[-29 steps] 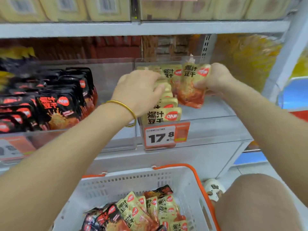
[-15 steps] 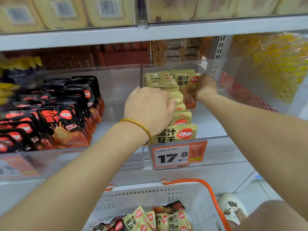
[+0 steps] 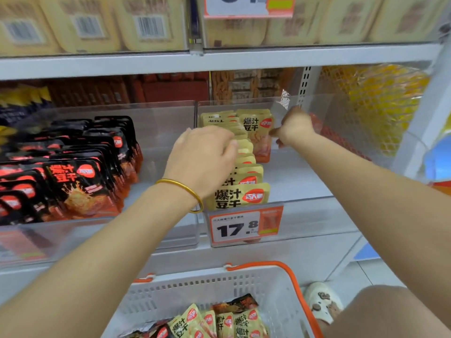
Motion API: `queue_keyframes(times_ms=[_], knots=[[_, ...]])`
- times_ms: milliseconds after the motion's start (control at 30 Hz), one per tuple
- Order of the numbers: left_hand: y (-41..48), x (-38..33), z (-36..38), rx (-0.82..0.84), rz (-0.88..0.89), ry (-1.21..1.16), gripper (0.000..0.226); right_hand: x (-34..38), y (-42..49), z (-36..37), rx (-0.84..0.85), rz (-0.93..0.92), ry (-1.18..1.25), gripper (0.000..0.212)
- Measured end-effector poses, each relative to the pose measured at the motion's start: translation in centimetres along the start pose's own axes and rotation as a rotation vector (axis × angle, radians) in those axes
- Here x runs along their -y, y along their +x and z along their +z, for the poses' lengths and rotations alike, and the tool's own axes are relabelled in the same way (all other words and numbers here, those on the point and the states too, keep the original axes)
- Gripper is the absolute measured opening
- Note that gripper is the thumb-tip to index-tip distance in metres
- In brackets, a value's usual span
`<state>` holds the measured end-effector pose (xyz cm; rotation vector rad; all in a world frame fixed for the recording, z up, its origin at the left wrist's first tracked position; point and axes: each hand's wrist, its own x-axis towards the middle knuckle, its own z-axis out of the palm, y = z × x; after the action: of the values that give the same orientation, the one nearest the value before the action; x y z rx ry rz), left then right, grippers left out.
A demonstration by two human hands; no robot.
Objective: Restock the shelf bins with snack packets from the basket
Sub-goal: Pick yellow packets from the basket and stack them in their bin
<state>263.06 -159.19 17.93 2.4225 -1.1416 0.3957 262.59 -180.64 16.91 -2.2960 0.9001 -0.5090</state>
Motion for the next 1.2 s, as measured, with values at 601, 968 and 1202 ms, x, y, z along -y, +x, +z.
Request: queue_keyframes(times_ms=[601, 968, 1202], knots=[[-21.0, 6.0, 8.1, 0.438, 0.042, 0.034, 0.028, -10.1, -22.2, 17.9, 1.172, -0.138, -0.777, 0.023], [-22.0, 8.0, 9.2, 0.577, -0.089, 0.085, 0.029, -17.0, -23.6, 27.7, 0.862, 0.258, -0.45, 0.037], [-20.8, 8.2, 9.0, 0.66, -0.159, 0.027, 0.035, -8.7, -20.8, 19.3, 0.904, -0.127, -0.584, 0.037]])
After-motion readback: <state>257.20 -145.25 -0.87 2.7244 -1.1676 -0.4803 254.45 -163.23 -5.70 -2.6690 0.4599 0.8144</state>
